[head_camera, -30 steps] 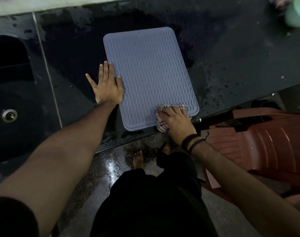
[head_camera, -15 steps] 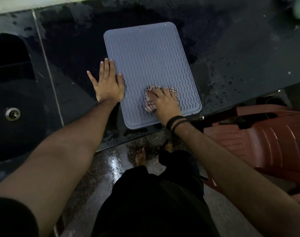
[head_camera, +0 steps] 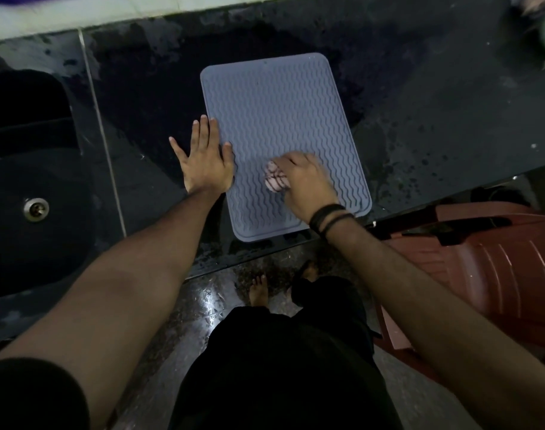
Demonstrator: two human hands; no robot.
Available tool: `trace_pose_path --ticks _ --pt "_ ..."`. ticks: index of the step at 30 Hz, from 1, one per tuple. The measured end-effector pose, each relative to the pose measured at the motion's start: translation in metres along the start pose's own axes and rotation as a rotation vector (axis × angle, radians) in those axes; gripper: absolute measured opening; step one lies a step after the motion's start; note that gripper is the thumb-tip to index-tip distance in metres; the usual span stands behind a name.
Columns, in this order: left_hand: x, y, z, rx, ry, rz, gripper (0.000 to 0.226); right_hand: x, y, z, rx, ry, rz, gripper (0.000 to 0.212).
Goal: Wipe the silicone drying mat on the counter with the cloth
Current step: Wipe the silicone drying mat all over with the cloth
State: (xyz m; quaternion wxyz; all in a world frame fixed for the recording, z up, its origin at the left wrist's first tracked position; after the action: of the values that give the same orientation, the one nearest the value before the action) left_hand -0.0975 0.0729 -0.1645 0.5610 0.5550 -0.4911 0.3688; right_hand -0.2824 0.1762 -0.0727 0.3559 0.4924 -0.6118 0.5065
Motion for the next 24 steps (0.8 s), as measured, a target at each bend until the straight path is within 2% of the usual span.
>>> trace_pose_path --ticks 3,9,14,17,20,24 --pt "-0.001 -0.002 0.000 0.002 0.002 -0.001 0.063 -0.022 -0.020 0.004 0.041 -0.098 -0.059 0.066" --pt "-0.002 -0.002 0.001 0.007 0.012 0.004 0.063 -0.038 -0.006 -0.055 0.084 -0.044 -0.127 0.068" --pt "-0.001 -0.003 -0.001 0.005 0.017 0.000 0.063 -0.021 0.003 -0.073 0.138 -0.217 -0.146 0.061" --pt "-0.001 -0.002 0.000 0.001 0.016 -0.001 0.063 -0.001 0.010 -0.055 0.054 -0.110 -0.056 0.054" --pt "-0.001 -0.001 0.000 -0.003 0.016 0.003 0.063 0.007 0.005 -0.020 0.002 0.048 -0.003 0.059" --pt "0.000 -0.001 -0.001 -0.006 0.022 -0.007 0.063 -0.019 -0.027 0.002 0.017 -0.090 -0.036 0.067"
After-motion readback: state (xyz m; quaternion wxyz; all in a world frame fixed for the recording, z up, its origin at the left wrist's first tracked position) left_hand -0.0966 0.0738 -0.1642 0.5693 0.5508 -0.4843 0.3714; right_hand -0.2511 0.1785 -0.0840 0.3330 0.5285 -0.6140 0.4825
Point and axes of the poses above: each hand's wrist, its own z-axis towards the middle knuckle, its own x-axis out of the back of the hand, y = z × x, the point moved 1 cm from there along z, towards the middle knuckle, and after that the axes turned 2 degrees about -y, right-handed, at the moved point
